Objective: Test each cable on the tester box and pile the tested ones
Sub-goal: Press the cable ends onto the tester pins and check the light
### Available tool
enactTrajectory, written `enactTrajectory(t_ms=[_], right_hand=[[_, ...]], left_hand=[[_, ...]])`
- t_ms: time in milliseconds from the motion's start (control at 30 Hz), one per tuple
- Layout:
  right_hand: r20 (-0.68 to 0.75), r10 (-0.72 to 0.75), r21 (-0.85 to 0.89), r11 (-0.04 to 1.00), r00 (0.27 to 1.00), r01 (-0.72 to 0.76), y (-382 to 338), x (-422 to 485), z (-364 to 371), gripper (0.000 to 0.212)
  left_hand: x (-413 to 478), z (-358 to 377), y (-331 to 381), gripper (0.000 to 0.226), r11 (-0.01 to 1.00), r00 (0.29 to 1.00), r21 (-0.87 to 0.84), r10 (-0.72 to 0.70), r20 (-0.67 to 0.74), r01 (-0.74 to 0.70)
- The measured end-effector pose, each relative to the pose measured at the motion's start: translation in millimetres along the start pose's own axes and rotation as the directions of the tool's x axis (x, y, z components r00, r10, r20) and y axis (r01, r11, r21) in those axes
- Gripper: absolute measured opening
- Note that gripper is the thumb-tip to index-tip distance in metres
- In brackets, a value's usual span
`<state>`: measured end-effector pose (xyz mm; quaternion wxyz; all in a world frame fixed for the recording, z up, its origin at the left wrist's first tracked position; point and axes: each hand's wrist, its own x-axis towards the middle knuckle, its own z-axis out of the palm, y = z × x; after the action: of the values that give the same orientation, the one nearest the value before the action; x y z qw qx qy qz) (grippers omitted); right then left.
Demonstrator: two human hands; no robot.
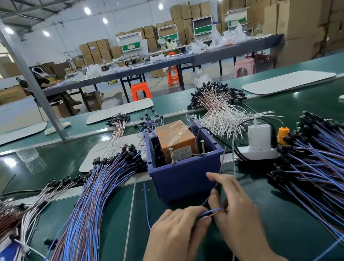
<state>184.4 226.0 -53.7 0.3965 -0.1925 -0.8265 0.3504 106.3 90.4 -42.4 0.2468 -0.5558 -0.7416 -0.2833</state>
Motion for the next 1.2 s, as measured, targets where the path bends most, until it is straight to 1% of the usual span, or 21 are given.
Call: enactTrajectory(t_ms=[67, 133, 233, 300, 400, 500, 567, 633, 700, 767, 833, 900, 933, 967, 1000, 1033, 1067, 1100, 1133, 1167, 1200], right_hand=[[-0.014, 0.004, 0.027, 1.0, 1.0, -0.004, 1.0, 1.2, -0.9, 0.034], [-0.043, 0.029, 0.053, 0.998, 0.999, -0.027, 3.7, 3.0, -2.1, 0.031], [-0.102, 0.081, 0.09, 0.993, 0.991, -0.072, 8.2, 6.5, -2.9, 0.031], [-0.133, 0.084, 0.105, 0.992, 0.987, -0.071, 8.1, 7.7, -3.8, 0.03], [-0.13, 0.102, 0.171, 0.982, 0.986, -0.079, 4.8, 7.4, -5.6, 0.038], [-0.094, 0.161, 0.301, 0.945, 0.983, -0.126, -1.0, 5.1, -7.2, 0.06], [-0.094, 0.182, 0.28, 0.948, 0.979, -0.15, -4.6, 3.0, -7.7, 0.074], [-0.131, 0.137, 0.21, 0.972, 0.982, -0.108, -9.0, 1.2, -9.2, 0.07], [-0.194, 0.022, 0.136, 0.991, 0.981, 0.005, -10.5, 0.5, -9.6, 0.054], [-0.247, -0.108, 0.014, 0.993, 0.963, 0.115, -15.5, 1.2, -8.2, 0.049], [-0.26, -0.169, -0.093, 0.984, 0.951, 0.149, -23.2, 2.8, -2.9, 0.047], [-0.214, -0.091, -0.067, 0.995, 0.973, 0.078, -33.5, 5.0, -0.3, 0.044], [-0.149, -0.012, -0.002, 1.0, 0.989, 0.011, -38.6, 4.8, -1.7, 0.042], [-0.066, 0.044, 0.008, 0.999, 0.997, -0.043, -38.8, 3.5, -2.9, 0.039], [0.015, 0.091, 0.002, 0.996, 0.996, -0.091, -37.9, 0.1, -6.1, 0.035], [0.065, 0.088, -0.114, 0.99, 0.994, -0.08, -39.9, -3.9, -10.2, 0.032], [0.063, 0.083, -0.222, 0.973, 0.995, -0.067, -43.9, -7.0, -15.3, 0.031], [0.014, 0.042, -0.301, 0.953, 0.999, -0.036, -48.7, -7.9, -21.9, 0.03], [-0.047, -0.027, -0.302, 0.953, 0.999, 0.011, -53.0, -7.0, -28.6, 0.031], [-0.094, -0.07, -0.228, 0.972, 0.993, 0.046, -57.1, -4.0, -35.7, 0.033], [-0.122, -0.084, -0.098, 0.993, 0.989, 0.072, -61.6, 0.5, -42.9, 0.037]], left_hand=[[-1.5, -4.0, 1.8, 0.027, 1.0, 1.0, -0.02, -0.017, 0.011, 0.017], [-1.0, -4.1, 3.6, 0.035, 1.0, 1.0, 0.006, -0.002, 0.011, 0.002], [-0.6, -2.3, 4.6, 0.031, 1.0, 0.999, -0.007, -0.015, -0.042, 0.015], [-1.0, -0.7, 5.3, 0.027, 0.998, 0.994, -0.024, -0.063, -0.088, 0.061], [-3.0, -2.7, 10.0, 0.027, 0.97, 0.97, -0.158, -0.206, -0.127, 0.185], [-4.3, -8.6, 14.3, 0.031, 0.879, 0.907, -0.338, -0.399, -0.135, 0.337], [-3.1, -12.2, 16.5, 0.03, 0.79, 0.848, -0.48, -0.506, -0.158, 0.382], [1.5, -16.9, 17.6, 0.025, 0.708, 0.799, -0.604, -0.572, -0.186, 0.366], [7.4, -23.6, 19.4, 0.022, 0.622, 0.774, -0.703, -0.611, -0.163, 0.343], [14.4, -30.4, 23.4, 0.022, 0.569, 0.798, -0.762, -0.591, -0.119, 0.308], [22.3, -36.6, 30.2, 0.022, 0.543, 0.83, -0.792, -0.552, -0.085, 0.28], [31.7, -42.3, 36.4, 0.019, 0.472, 0.828, -0.84, -0.558, -0.05, 0.267], [36.7, -46.2, 38.7, 0.019, 0.409, 0.816, -0.874, -0.577, -0.026, 0.261], [41.3, -50.7, 39.3, 0.017, 0.356, 0.803, -0.899, -0.596, -0.008, 0.256], [45.9, -56.4, 39.7, 0.016, 0.326, 0.793, -0.912, -0.61, 0.0, 0.251], [50.1, -62.2, 39.6, 0.019, 0.314, 0.787, -0.916, -0.618, 0.003, 0.25], [54.3, -67.4, 39.3, 0.023, 0.306, 0.786, -0.918, -0.618, 0.01, 0.252], [59.3, -72.2, 39.8, 0.026, 0.301, 0.791, -0.919, -0.611, 0.019, 0.254], [64.7, -75.7, 41.9, 0.029, 0.298, 0.801, -0.92, -0.598, 0.028, 0.255], [70.0, -77.4, 44.7, 0.03, 0.296, 0.813, -0.92, -0.58, 0.04, 0.256], [75.7, -77.4, 49.0, 0.028, 0.294, 0.826, -0.92, -0.561, 0.053, 0.259]])
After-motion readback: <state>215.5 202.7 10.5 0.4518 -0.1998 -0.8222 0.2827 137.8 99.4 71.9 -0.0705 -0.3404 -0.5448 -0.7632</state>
